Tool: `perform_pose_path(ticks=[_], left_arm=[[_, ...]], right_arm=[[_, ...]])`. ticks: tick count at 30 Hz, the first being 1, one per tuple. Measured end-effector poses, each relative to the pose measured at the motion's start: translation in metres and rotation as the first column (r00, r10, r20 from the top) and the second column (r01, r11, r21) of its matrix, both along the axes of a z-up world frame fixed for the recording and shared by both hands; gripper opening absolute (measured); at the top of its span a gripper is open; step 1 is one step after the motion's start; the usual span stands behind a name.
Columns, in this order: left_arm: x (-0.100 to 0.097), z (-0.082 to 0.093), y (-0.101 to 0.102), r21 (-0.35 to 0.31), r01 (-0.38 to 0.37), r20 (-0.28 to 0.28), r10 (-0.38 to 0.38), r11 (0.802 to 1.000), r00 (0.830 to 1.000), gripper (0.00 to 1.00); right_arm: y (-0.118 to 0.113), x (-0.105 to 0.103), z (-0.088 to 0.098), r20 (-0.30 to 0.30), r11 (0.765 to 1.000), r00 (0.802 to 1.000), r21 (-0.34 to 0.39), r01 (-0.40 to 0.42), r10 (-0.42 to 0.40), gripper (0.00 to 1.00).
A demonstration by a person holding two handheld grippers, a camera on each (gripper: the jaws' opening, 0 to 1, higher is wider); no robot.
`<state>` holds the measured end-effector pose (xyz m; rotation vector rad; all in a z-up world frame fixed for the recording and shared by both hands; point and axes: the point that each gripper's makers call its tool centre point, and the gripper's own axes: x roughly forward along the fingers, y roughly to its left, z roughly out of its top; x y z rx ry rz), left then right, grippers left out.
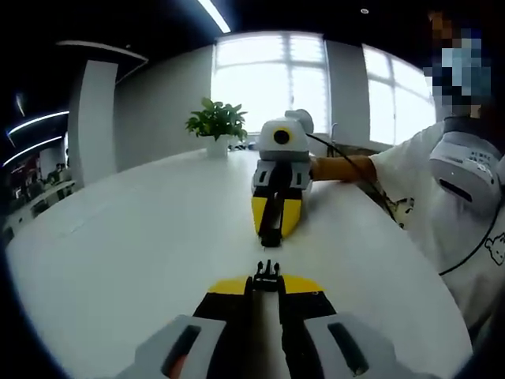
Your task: Snap the two parts of the plastic buckle together until the buckle closes and remains connected.
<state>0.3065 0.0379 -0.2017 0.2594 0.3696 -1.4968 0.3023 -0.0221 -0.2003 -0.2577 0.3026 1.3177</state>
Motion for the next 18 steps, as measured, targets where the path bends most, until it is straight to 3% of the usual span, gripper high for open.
perform_pose_path(ticks=[18], left_arm=[[-0.006,0.007,-0.009,-0.012,0.006,-0.005,-0.006,1.0,1.0,0.12]], right_arm=[[0.013,-0.004,0.005,-0.016,0.999,1.0,0.033,-0.01,0.011,0.12]])
